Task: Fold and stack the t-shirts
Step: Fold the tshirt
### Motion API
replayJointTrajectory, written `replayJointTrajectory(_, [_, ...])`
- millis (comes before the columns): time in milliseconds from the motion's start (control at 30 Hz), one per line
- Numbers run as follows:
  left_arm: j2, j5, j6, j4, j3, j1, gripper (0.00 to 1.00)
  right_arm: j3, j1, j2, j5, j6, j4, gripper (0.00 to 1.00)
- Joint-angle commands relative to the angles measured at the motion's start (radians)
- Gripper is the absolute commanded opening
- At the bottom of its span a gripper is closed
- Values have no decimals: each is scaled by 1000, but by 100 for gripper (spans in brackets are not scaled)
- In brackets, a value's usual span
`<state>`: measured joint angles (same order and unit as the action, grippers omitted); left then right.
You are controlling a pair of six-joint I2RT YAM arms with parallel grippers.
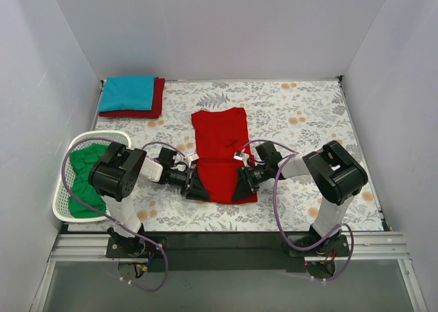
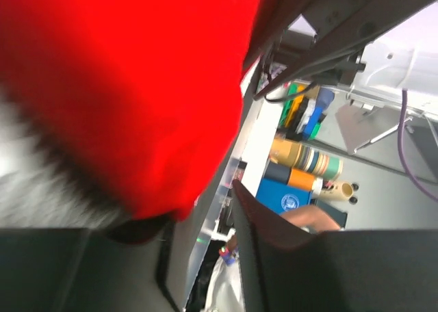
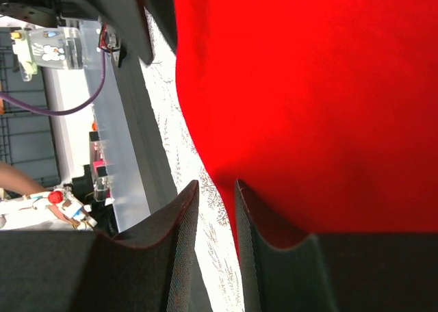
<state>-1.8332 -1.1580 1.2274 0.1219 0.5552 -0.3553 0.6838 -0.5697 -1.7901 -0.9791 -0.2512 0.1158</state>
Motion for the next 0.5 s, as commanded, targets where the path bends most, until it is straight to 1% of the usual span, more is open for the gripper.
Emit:
replayJointTrajectory(0, [-55, 110, 11, -109, -18, 55, 26, -33, 13, -43, 83, 26, -2, 34])
replayJointTrajectory(100, [4, 112, -22, -205, -12, 64, 21, 14, 19, 10, 71, -5, -28, 35])
replayJointTrajectory(133, [24, 113, -25, -231, -11, 64, 20, 51, 24, 27, 66, -5, -74, 35])
replayJointTrajectory(200, [110, 101, -43, -304, 3, 65, 19, 85, 25, 84, 54, 10, -114, 35])
replayJointTrajectory(233, [148, 60, -63, -330, 11, 65, 18, 103, 27, 104, 50, 53, -199, 35])
replayJointTrajectory(267, [232, 51, -83, -378, 21, 64, 18, 121, 25, 145, 51, 69, -217, 36])
replayJointTrajectory(333, [343, 37, -85, -383, 41, 61, 18, 134, 27, 178, 45, 98, -240, 35])
replayJointTrajectory(367, [432, 44, -83, -383, 48, 53, 18, 143, 25, 199, 42, 101, -258, 35])
replayJointTrajectory(467, [485, 110, -86, -370, 63, 13, 17, 128, 27, 213, 37, 128, -271, 34])
